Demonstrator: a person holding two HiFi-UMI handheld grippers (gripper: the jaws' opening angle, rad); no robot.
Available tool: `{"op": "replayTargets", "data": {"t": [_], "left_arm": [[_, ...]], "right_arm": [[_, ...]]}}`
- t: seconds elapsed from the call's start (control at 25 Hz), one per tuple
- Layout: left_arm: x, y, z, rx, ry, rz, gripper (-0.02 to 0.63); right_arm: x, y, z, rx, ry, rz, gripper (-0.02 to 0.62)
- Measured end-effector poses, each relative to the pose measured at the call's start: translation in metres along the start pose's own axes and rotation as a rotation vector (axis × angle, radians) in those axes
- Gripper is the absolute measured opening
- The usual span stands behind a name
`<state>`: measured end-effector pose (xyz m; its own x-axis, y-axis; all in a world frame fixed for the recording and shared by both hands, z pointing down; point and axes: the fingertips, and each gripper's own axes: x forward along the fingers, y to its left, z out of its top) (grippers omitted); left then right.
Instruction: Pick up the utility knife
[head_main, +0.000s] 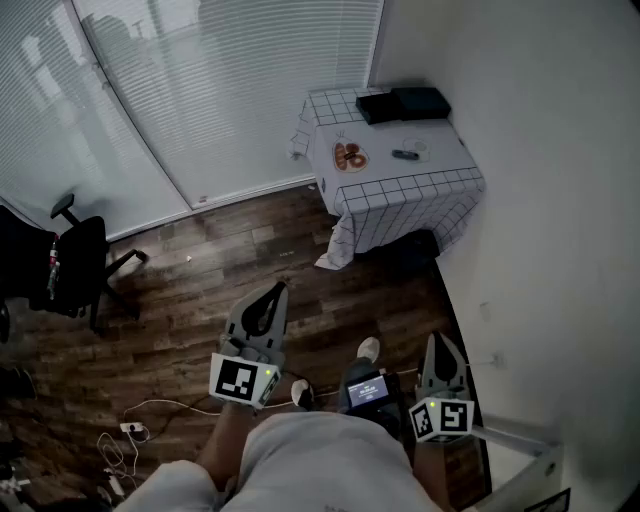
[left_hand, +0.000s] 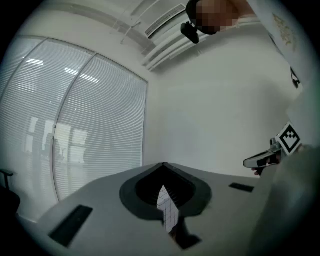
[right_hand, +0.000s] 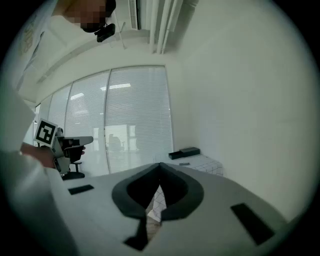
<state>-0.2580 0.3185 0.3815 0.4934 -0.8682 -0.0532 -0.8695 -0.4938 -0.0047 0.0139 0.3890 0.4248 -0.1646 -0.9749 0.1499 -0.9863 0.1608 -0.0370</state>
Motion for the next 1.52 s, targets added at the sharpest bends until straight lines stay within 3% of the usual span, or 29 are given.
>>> {"op": "replayTargets", "data": {"t": [0.12, 0.36, 0.88, 1.16, 1.52], "left_arm": [[-0.016, -0.002, -0.012, -0.026, 0.026, 0.014, 0.008], [-0.020, -0.021, -0.001, -0.044, 0.036, -0.020, 0.008], [-0.023, -0.044, -0.006, -0.054, 0.051, -0.098, 0.008], [0.013, -0.043, -0.014, -0.070, 0.064, -0.076, 0.008], [0.090, -0.021, -0.013, -0.048, 0.080, -0.020, 0.008]], "right_arm": [[-0.012, 0.006, 0.008, -0.003, -0.014, 0.018, 0.006], [-0.018, 0.010, 0.024, -0.015, -0.037, 0.023, 0.006], [-0.017, 0.012, 0.005, 0.040, -0.014, -0.017, 0.006], [0.013, -0.008, 0.008, 0.039, 0.000, 0.011, 0.006], [0.095, -0.033, 0.022, 0.052, 0.014, 0.083, 0.006]]}}
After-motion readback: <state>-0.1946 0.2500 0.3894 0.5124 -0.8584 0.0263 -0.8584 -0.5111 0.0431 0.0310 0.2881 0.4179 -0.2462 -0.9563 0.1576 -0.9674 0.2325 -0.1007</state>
